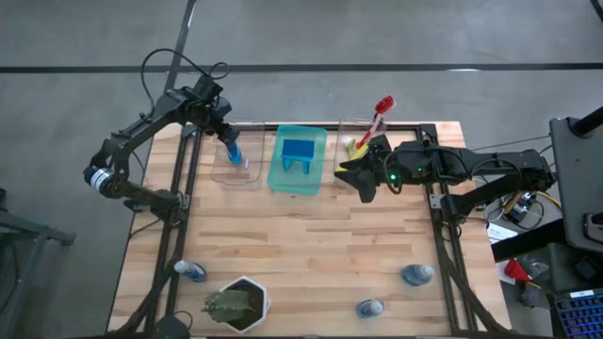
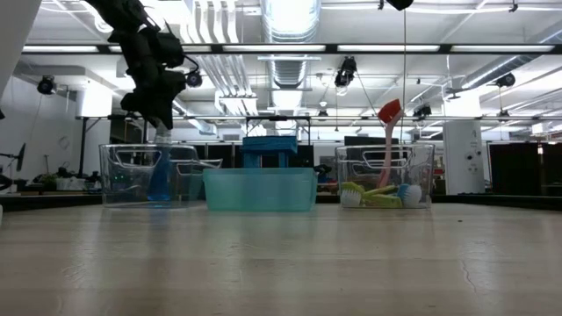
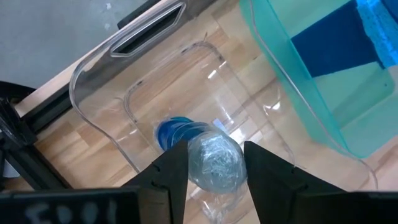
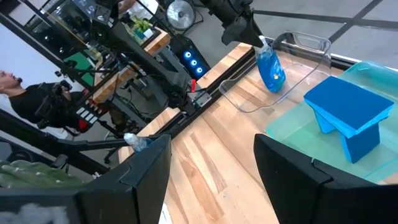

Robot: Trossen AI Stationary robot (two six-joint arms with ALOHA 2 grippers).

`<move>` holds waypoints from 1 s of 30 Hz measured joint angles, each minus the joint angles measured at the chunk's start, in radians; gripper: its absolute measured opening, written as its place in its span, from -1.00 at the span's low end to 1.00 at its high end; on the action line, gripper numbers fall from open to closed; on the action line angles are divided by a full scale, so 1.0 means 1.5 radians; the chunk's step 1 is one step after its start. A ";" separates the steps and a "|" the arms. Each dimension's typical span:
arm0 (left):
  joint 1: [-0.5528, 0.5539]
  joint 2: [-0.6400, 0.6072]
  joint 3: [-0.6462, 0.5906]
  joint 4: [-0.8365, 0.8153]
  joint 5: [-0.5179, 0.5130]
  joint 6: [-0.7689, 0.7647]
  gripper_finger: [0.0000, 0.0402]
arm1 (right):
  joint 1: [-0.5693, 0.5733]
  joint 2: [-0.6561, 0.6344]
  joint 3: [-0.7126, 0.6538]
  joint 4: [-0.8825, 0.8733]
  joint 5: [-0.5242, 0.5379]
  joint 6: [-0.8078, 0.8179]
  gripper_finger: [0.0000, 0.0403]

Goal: Pick & Place Kitchen Sink Supplies
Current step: Put the dishwashing liquid into the left transparent bin

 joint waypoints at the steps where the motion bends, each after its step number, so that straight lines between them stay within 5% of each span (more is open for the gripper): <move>1: 0.000 0.000 0.000 0.000 0.000 0.000 -0.30 | 0.000 0.000 0.000 0.000 0.000 0.000 0.12; 10: 0.000 0.001 -0.003 -0.001 0.000 -0.003 -0.28 | 0.000 0.000 0.000 0.000 0.000 0.000 0.12; 18: 0.000 0.001 -0.003 -0.002 0.000 -0.006 0.00 | 0.000 0.000 0.000 0.000 0.000 0.000 0.12; 30: -0.002 -0.081 0.046 -0.152 0.023 0.015 0.13 | 0.000 0.000 0.000 -0.001 0.000 -0.003 0.12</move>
